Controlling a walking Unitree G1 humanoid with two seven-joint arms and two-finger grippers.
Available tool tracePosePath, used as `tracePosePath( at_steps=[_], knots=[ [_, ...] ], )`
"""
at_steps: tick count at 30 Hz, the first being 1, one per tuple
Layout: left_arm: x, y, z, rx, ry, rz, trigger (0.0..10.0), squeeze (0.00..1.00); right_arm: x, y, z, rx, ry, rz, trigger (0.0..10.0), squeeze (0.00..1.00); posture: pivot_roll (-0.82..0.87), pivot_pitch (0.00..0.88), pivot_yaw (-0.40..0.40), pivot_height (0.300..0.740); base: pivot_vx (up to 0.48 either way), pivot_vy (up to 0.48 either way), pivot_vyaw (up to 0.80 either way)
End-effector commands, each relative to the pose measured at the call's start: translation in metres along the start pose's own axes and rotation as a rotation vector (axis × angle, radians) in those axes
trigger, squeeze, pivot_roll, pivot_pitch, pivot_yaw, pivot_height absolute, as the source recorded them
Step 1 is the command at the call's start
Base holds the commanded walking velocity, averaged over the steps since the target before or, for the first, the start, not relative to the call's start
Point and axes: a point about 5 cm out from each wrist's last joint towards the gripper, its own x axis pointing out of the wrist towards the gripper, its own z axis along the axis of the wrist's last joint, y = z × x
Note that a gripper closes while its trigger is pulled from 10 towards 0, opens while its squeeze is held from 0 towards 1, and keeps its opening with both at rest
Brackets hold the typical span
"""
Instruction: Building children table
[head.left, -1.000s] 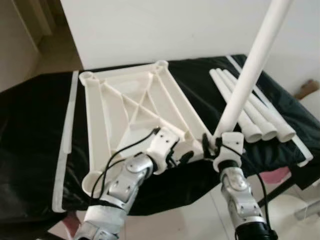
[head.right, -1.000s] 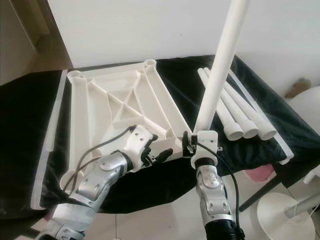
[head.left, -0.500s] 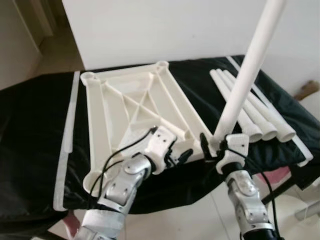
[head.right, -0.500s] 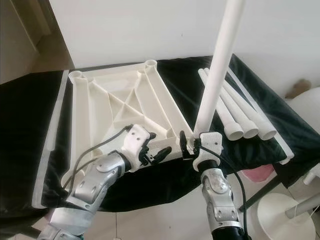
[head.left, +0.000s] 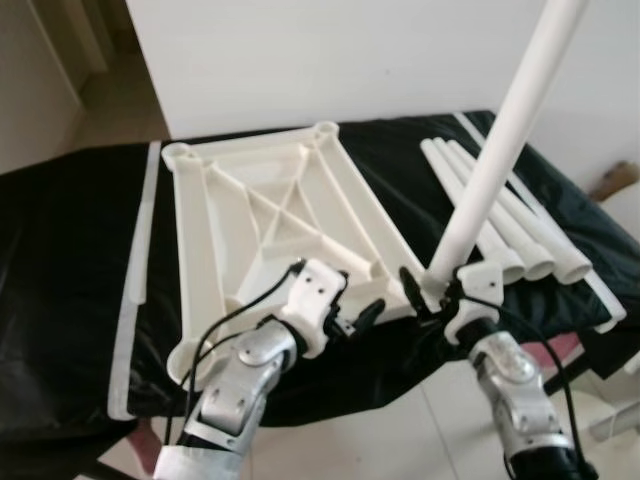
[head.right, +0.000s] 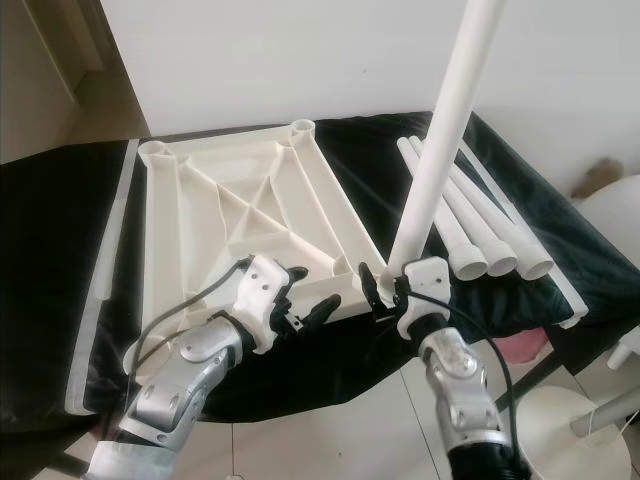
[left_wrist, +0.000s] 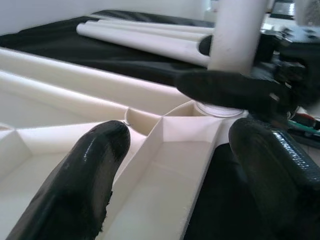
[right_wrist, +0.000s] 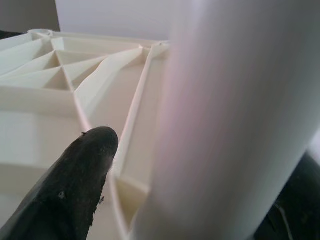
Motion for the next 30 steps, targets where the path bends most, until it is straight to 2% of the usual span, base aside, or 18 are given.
tracePosePath(
  at_steps=[1, 8, 10, 15, 16, 17, 18, 19, 20, 29, 30],
  knots=[
    [0.000, 0.000, 0.001, 0.031, 0.004, 0.001, 10.0, 0.00, 0.003, -0.002, -0.001, -0.012, 0.003, 0.041, 10.0, 0.00, 0.05, 0.000, -0.014, 0.740, 0.000, 0.000, 0.00],
    [0.001, 0.001, 0.002, 0.053, 0.012, -0.011, 10.0, 0.00, 0.013, -0.007, 0.003, -0.040, 0.005, 0.115, 10.0, 0.00, 0.06, 0.000, -0.022, 0.740, 0.000, 0.000, 0.00],
    [0.001, 0.002, -0.003, 0.079, 0.039, -0.013, 10.0, 0.00, 0.017, -0.007, 0.003, -0.051, 0.009, 0.152, 10.0, 0.00, 0.07, 0.000, -0.028, 0.740, 0.000, 0.000, 0.00],
    [0.001, 0.000, -0.002, 0.077, 0.039, -0.024, 10.0, 0.00, 0.019, -0.007, 0.000, -0.058, 0.021, 0.209, 10.0, 0.00, 0.08, 0.000, -0.028, 0.740, 0.000, 0.000, 0.00],
    [0.002, -0.001, -0.002, 0.077, 0.038, -0.028, 10.0, 0.00, 0.020, -0.008, -0.001, -0.062, 0.025, 0.214, 6.2, 0.00, 0.08, 0.000, -0.028, 0.740, 0.000, 0.000, 0.00],
    [0.002, -0.001, -0.002, 0.078, 0.038, -0.031, 10.0, 0.00, 0.019, -0.008, -0.001, -0.065, 0.026, 0.215, 6.2, 0.00, 0.08, 0.000, -0.029, 0.740, 0.000, 0.000, 0.00],
    [0.003, -0.002, -0.002, 0.078, 0.038, -0.032, 10.0, 0.00, 0.019, -0.008, -0.002, -0.065, 0.029, 0.217, 1.0, 0.00, 0.08, 0.000, -0.027, 0.740, 0.000, 0.000, 0.00],
    [0.003, -0.002, -0.002, 0.079, 0.039, -0.033, 10.0, 0.00, 0.018, -0.008, -0.003, -0.065, 0.030, 0.220, 1.0, 0.00, 0.08, 0.000, -0.026, 0.740, 0.000, 0.000, 0.00],
    [0.003, -0.002, -0.002, 0.079, 0.039, -0.036, 10.0, 0.00, 0.017, -0.008, -0.005, -0.063, 0.034, 0.223, 0.0, 0.00, 0.08, 0.000, -0.026, 0.740, 0.000, 0.000, 0.00],
    [0.003, -0.002, -0.003, 0.079, 0.045, -0.049, 10.0, 0.00, 0.012, -0.010, -0.011, -0.053, 0.055, 0.218, 0.0, 0.00, 0.07, 0.000, -0.012, 0.740, 0.000, 0.000, 0.00],
    [0.004, -0.003, -0.002, 0.079, 0.045, -0.053, 10.0, 0.00, 0.011, -0.011, -0.011, -0.048, 0.060, 0.208, 4.8, 0.00, 0.06, 0.000, -0.010, 0.740, 0.000, 0.000, 0.00]
  ],
)
